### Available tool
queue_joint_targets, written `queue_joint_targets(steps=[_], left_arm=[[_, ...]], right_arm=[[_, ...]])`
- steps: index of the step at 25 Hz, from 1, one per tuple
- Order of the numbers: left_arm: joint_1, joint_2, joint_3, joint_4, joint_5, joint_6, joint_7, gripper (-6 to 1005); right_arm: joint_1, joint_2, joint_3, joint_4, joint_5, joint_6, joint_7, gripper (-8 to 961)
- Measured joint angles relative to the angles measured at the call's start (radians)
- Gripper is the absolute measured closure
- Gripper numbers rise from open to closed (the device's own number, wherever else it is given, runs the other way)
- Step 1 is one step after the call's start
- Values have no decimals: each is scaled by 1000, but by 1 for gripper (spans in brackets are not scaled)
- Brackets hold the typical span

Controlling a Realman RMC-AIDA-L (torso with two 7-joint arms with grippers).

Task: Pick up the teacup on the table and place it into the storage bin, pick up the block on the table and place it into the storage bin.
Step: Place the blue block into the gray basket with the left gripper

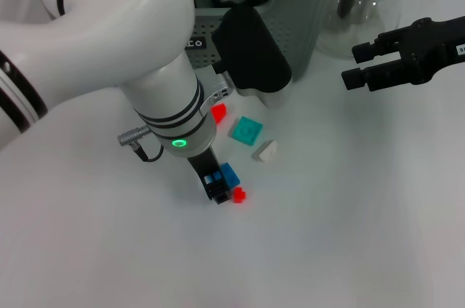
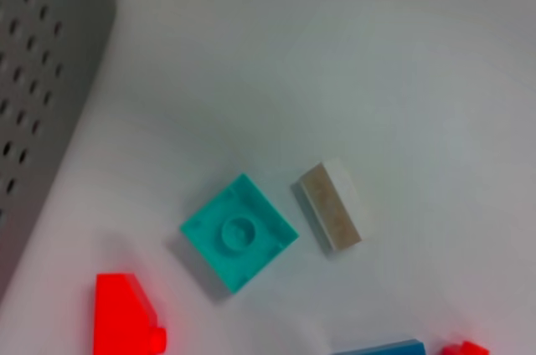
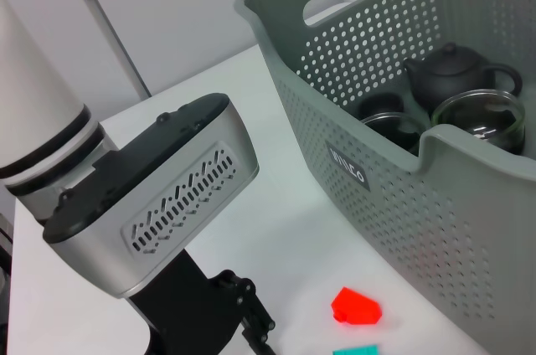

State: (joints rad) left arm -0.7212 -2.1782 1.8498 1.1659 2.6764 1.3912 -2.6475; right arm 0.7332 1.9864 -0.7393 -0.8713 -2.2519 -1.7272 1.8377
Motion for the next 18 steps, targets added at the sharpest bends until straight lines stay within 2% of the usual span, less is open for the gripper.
queue_joint_targets(steps=[10, 13, 17, 18], left_arm=[[4, 0, -16, 33, 10, 21, -37, 554], [31, 2, -81, 93, 32, 69, -43, 591], [100, 2, -261, 273, 64, 164, -34, 596], [100, 2, -261, 273, 64, 164, -34, 595]], right_arm=[[-5, -2, 0, 0, 0, 0, -1, 266], [-7, -3, 0, 0, 0, 0, -3, 266], [-8, -4, 0, 0, 0, -1, -4, 266], [-8, -4, 0, 0, 0, -3, -4, 266]])
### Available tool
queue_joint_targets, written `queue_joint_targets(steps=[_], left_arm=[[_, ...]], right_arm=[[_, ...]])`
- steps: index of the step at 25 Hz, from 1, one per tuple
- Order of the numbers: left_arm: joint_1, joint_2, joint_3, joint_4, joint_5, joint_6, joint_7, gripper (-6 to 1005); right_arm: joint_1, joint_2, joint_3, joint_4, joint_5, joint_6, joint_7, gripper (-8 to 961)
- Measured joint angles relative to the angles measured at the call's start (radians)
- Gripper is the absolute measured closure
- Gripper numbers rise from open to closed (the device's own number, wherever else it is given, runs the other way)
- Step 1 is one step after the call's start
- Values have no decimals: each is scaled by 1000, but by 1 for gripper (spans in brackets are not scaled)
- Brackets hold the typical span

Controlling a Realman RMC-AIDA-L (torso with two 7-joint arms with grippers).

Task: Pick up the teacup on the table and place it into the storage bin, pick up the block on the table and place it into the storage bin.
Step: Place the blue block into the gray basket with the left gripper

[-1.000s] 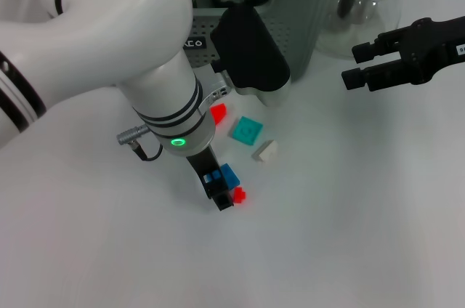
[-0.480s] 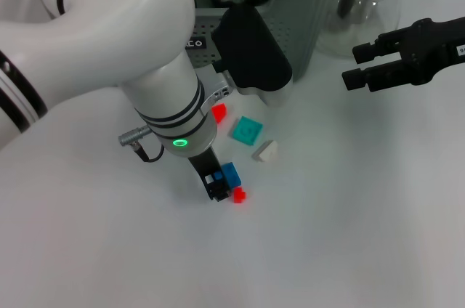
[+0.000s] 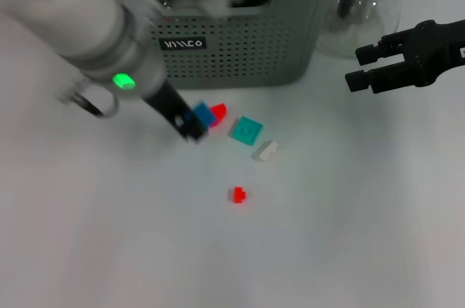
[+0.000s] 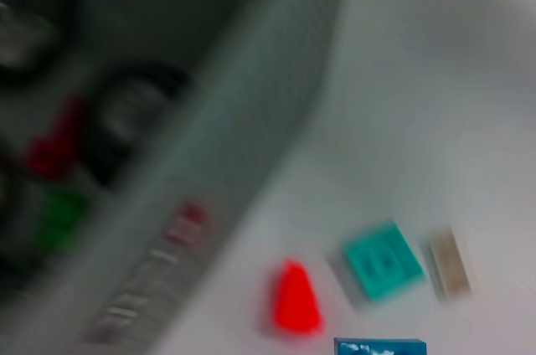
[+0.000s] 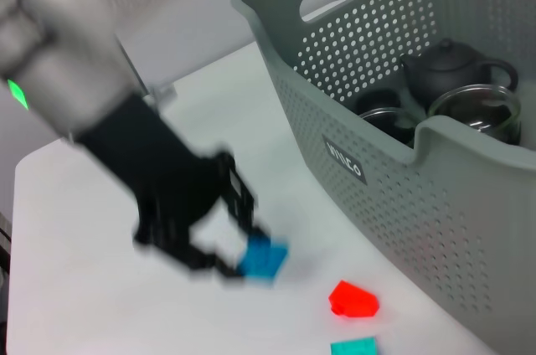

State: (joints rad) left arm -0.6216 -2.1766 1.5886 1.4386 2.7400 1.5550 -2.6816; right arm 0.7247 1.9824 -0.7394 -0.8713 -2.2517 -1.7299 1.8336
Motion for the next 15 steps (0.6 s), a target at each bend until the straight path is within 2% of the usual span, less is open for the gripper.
queue_joint_targets(steps=[1, 5, 8, 12, 15], left_arm=[[31, 0, -135, 126, -37, 58, 20, 594], [31, 8, -337, 267, -189, 127, 53, 590], [-6, 17, -477, 325, -305, 150, 79, 587], [-95, 49, -533, 284, -301, 99, 86, 583], [-186, 85, -535, 144, -237, 26, 80, 580]], right_arm=[[0, 0, 0, 0, 0, -1, 0, 266], [-1, 0, 0, -1, 0, -4, -1, 266], [-1, -1, 0, -1, 0, -4, -1, 266], [0, -2, 0, -5, 0, -5, 6, 266], [7, -2, 0, -5, 0, -5, 8, 266]])
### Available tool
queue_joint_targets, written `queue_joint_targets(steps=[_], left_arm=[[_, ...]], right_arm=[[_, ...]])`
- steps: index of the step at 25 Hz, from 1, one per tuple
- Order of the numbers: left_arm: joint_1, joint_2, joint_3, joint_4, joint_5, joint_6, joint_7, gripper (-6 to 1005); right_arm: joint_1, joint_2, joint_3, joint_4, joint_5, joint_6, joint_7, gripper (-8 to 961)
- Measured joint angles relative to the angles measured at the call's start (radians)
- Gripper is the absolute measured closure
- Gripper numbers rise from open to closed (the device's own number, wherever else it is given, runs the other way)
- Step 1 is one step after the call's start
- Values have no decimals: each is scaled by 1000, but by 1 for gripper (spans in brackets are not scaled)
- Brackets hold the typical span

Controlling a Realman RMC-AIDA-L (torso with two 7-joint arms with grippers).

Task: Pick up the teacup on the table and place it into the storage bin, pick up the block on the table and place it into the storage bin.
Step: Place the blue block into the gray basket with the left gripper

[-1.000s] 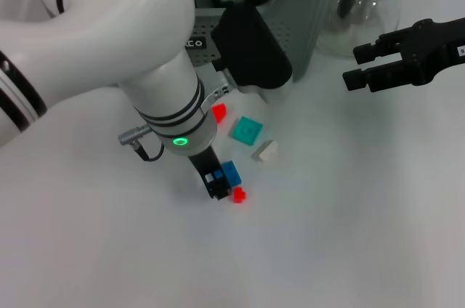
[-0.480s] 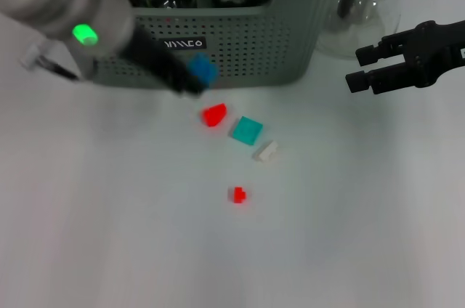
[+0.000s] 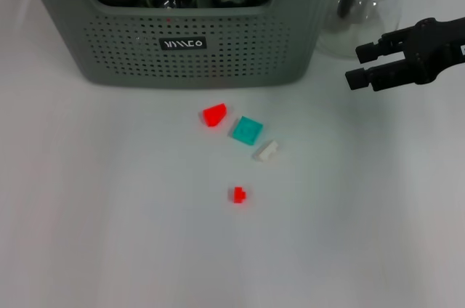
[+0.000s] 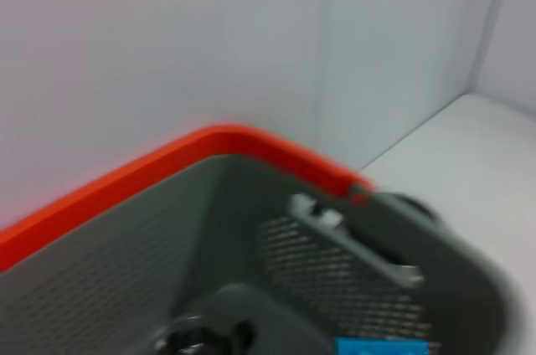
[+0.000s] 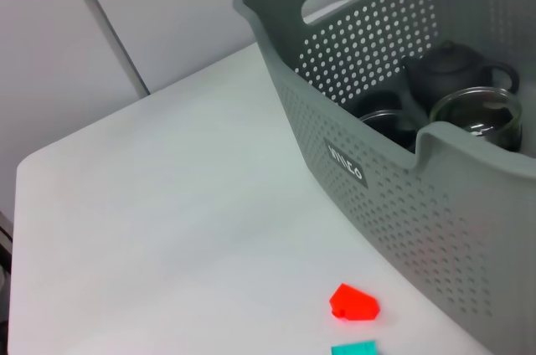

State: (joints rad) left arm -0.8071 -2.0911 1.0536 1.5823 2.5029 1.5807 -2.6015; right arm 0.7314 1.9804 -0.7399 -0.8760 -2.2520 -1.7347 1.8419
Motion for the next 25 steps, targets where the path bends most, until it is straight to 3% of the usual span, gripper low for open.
queue_joint_targets(steps=[5, 8, 18, 25], left_arm=[[-138, 58, -9, -353, 144, -147, -9, 575], [-164, 73, -13, -467, 170, -222, -9, 572], [-192, 56, -5, -558, 308, -313, -41, 561], [-204, 40, -4, -563, 319, -297, -43, 554]], right_arm=[[10, -1, -6, 1, -1, 0, 2, 266], [14, -2, -7, 3, -4, 0, 2, 266], [9, -5, -3, 5, -6, 2, 3, 266], [9, -6, -7, 5, -6, 0, 4, 266]])
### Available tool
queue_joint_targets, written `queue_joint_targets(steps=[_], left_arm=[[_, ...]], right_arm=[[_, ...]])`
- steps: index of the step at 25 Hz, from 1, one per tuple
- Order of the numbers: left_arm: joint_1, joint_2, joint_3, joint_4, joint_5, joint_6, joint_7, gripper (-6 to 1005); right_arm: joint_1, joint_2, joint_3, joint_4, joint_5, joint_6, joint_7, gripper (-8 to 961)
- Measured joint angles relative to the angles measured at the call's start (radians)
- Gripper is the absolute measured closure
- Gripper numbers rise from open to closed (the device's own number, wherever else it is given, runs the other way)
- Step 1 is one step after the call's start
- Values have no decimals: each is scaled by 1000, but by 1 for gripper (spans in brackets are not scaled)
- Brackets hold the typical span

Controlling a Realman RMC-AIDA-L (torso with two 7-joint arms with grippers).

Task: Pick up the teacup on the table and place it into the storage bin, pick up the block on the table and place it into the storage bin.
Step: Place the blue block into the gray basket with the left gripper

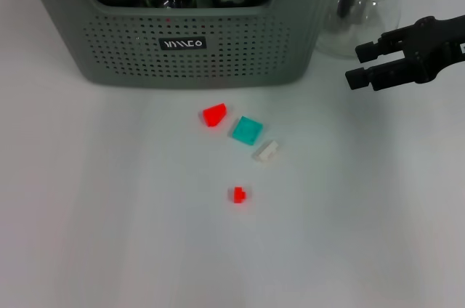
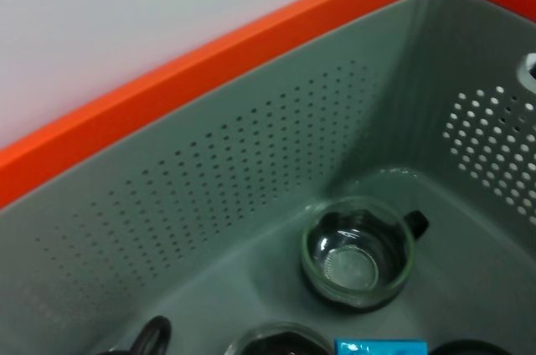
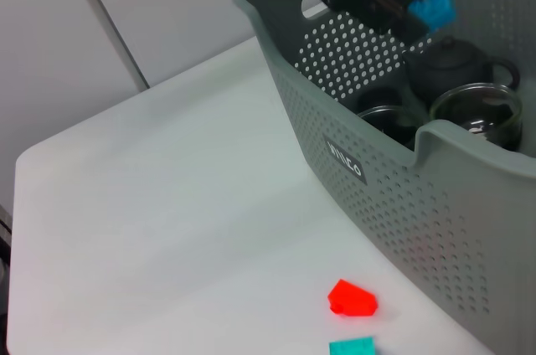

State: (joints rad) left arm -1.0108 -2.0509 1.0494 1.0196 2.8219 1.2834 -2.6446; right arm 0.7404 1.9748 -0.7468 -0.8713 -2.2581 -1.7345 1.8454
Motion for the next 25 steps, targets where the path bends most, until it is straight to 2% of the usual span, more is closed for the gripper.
queue_joint_targets(steps=[3, 13, 16, 18, 21, 25], left_arm=[[0, -8, 1, 1, 1, 5, 0, 551], [9, -12, -2, 45, -5, 27, 2, 541], [37, -36, -16, 174, -36, 71, 15, 308], [80, -53, -24, 318, -121, 120, 36, 295], [149, -61, -30, 490, -309, 205, 78, 276], [231, -56, -38, 587, -600, 343, 181, 278]], right_arm=[[0, 2, 0, 0, 0, 0, 0, 266], [1, 1, -2, 0, 0, -2, -5, 266], [2, 1, -2, 0, 0, -2, -6, 266], [2, 1, -2, 0, 0, -3, -7, 266], [-1, 0, -2, 0, 2, -2, -9, 266], [-4, -1, 1, 0, 4, -2, -13, 266]])
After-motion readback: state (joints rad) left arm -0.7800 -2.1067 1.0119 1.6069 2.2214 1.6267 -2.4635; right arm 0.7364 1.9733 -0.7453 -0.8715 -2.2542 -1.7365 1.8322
